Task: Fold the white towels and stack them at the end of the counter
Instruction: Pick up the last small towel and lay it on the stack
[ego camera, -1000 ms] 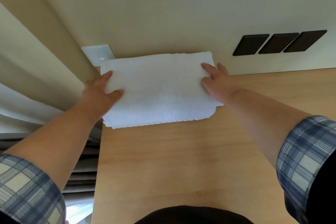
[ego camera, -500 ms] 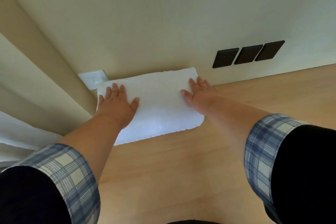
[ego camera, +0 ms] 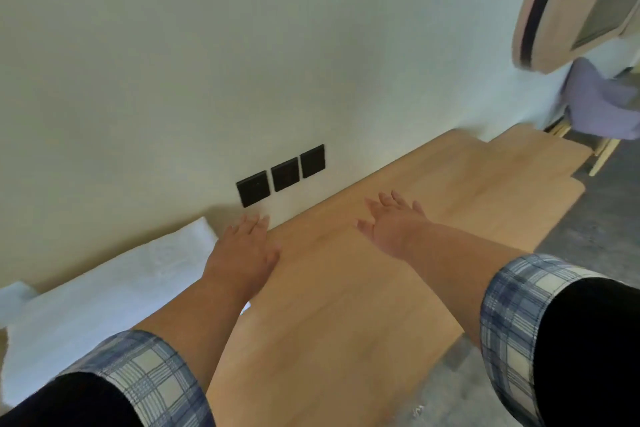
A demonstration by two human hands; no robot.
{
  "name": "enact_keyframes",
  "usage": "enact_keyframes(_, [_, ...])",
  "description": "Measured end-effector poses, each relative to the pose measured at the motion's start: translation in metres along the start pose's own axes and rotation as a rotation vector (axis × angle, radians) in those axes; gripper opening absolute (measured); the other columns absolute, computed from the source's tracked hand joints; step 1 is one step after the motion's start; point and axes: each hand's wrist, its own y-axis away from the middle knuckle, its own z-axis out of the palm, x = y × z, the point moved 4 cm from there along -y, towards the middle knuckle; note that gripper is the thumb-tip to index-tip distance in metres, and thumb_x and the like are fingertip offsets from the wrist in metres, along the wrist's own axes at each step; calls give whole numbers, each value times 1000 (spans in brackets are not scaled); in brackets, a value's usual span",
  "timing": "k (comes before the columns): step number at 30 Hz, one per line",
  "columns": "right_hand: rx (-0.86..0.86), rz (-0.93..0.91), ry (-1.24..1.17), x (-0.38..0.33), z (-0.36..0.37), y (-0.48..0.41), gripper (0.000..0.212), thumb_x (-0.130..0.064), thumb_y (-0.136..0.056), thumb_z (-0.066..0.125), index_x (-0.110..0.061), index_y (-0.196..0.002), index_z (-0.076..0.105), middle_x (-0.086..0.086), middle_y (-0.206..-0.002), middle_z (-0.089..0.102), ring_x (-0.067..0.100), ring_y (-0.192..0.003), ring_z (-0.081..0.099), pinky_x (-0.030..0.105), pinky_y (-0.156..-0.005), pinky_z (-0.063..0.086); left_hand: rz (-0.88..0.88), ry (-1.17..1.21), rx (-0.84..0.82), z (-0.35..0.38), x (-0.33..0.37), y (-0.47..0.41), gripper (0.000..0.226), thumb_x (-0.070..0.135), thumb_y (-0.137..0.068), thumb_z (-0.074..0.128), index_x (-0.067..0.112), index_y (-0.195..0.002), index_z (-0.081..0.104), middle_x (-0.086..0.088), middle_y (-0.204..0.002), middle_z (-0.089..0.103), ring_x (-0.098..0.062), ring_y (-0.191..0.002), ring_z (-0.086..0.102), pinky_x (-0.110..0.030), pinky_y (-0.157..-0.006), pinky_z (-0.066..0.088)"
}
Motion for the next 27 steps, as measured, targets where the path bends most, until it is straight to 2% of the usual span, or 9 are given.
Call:
enact_keyframes(6, [65,163,-50,193,-16,60,76,-73,-95,15,-32,-159,3,3,-168,-3,24,-153,-12,54,-122,0,140,21,69,-7,181,-26,69,56,-101,21,18,-158,11,-1,-165,11,-18,-151,5,-37,-122,6])
enact_keyframes(14, [155,329,-70,432,-23,144,79,-75,-93,19,-32,-158,11,2,-167,6,25,-153,-6,56,-120,3,298,75,43,10,421,-32,69,57,-102,22,18,-158,11,0,-165,13,-18,-151,7,-36,-122,8])
enact_keyframes(20, [187,422,-113,549,-23,169,79,-71,-95,30,-29,-159,11,2,-167,10,26,-154,-2,55,-120,8,392,60,31,10,538,-63,69,56,-102,21,18,-158,9,-1,-165,12,-18,-151,6,-37,-122,8])
enact_keyframes(23, [201,453,-163,593,-24,156,80,-66,-95,40,-29,-159,11,3,-167,11,27,-154,0,55,-120,10,381,102,19,16,581,-98,69,55,-102,25,17,-158,11,-1,-164,15,-18,-151,8,-37,-122,9])
enact_keyframes(27, [193,449,-123,650,-29,114,83,-66,-94,42,-28,-159,8,4,-167,9,27,-154,-1,54,-121,10,319,254,-17,37,639,-167,70,54,-101,32,14,-157,18,-4,-162,23,-20,-150,15,-37,-121,15])
